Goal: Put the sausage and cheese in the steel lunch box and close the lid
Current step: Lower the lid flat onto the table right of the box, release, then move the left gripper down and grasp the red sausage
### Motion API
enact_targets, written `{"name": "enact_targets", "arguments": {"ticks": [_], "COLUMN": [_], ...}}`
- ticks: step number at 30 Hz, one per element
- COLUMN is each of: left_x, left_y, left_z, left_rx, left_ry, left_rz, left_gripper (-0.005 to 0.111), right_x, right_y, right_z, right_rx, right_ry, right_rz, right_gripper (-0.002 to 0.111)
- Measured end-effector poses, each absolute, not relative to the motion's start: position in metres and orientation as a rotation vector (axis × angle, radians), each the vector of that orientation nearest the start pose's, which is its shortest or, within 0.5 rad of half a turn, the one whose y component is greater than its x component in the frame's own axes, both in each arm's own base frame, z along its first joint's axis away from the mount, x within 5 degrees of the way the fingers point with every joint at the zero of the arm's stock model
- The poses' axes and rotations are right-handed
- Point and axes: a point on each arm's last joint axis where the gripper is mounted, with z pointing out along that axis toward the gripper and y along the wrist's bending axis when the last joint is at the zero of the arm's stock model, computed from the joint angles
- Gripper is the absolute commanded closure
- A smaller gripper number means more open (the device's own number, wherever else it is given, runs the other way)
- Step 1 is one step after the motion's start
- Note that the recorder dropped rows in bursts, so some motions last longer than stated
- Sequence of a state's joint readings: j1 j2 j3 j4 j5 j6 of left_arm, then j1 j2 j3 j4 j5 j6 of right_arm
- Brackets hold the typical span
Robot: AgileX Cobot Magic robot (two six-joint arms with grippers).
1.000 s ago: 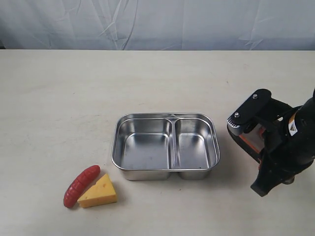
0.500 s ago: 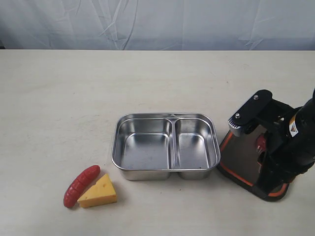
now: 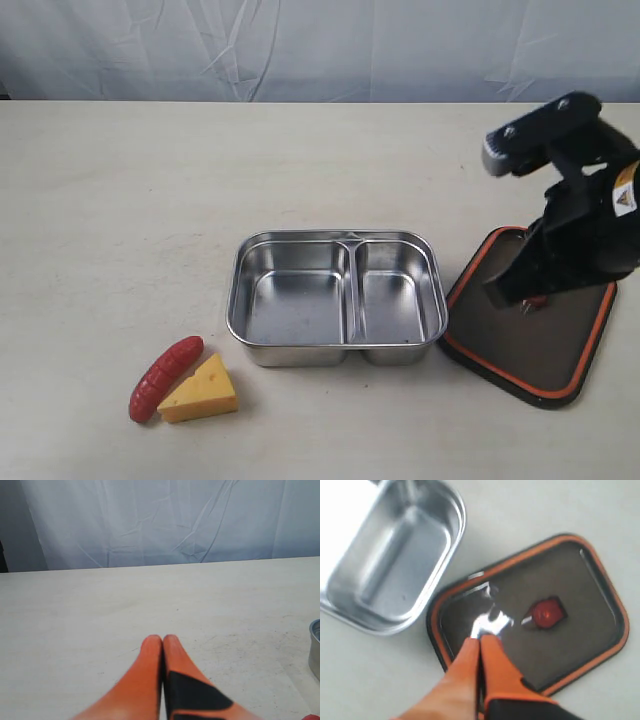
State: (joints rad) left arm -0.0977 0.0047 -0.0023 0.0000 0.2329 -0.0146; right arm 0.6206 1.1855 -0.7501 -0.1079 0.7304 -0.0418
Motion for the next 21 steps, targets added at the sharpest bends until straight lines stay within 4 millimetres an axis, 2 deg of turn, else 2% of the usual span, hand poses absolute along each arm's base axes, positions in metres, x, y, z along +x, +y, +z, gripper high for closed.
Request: {"name": "enact_targets", "arguments": {"ticks": [7, 14, 17, 21], "left_x": [0.055, 0.056, 0.056, 0.056], "left_y": [-0.005, -0.006, -0.008, -0.01], "left_z": [0.193, 0.193, 0.197, 0.205], "left_rx": [0.071, 0.065, -0.042, -0.266], "left_ry": [1.718, 1.711, 1.679, 1.584], "left_rz": [-0.083, -0.092, -0.225, -0.482], "left_gripper": [0.107, 0.107, 0.107, 0.107], "right_x": [0.156, 0.129, 0.121, 0.114], "right_y": [0.11, 0.094, 0.089, 0.086], "right_z": [0.299, 0.318, 0.321, 0.325], "right_rx": [-0.716, -0.665, -0.656, -0.643], "right_ry": [2.286, 2.253, 2.251, 2.238], "right_rz": [0.278, 0.353, 0.374, 0.407], "right_gripper": [0.108, 0.108, 0.108, 0.108]}}
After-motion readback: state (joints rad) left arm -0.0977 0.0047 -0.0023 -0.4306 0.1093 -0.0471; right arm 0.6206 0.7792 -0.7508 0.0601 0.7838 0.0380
